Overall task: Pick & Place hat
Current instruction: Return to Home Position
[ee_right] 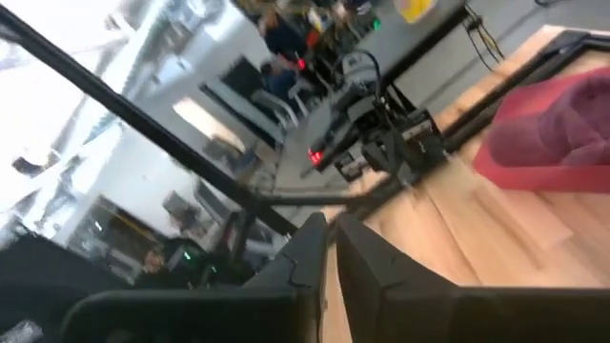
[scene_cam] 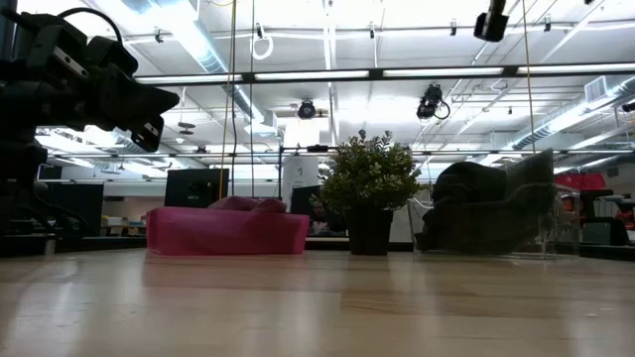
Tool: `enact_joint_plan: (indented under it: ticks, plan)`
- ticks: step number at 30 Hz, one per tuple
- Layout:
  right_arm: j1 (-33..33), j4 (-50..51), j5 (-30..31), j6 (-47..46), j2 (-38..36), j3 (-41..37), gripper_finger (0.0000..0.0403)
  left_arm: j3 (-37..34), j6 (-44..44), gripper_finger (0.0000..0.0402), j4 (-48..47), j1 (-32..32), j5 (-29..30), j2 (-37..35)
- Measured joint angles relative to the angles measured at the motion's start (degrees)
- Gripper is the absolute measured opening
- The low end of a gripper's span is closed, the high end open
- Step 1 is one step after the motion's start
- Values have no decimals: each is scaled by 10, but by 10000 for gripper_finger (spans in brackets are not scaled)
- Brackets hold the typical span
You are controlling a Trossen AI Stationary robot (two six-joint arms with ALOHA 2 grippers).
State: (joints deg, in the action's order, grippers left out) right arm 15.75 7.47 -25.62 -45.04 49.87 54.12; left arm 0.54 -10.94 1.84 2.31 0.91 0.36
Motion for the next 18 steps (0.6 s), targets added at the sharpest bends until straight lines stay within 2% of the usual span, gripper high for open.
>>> enact_joint_plan:
  ticks: [5,13,18]
  plan:
    - [-57,-83,67,-26,-75,-105,5,0,0,3,5,0,-1,0]
    - [-142,-83,187,-1,-212,-200,4,0,0,3,11,0,-1,0]
    - [-166,-84,231,26,-268,-255,2,0,-1,3,12,0,0,0]
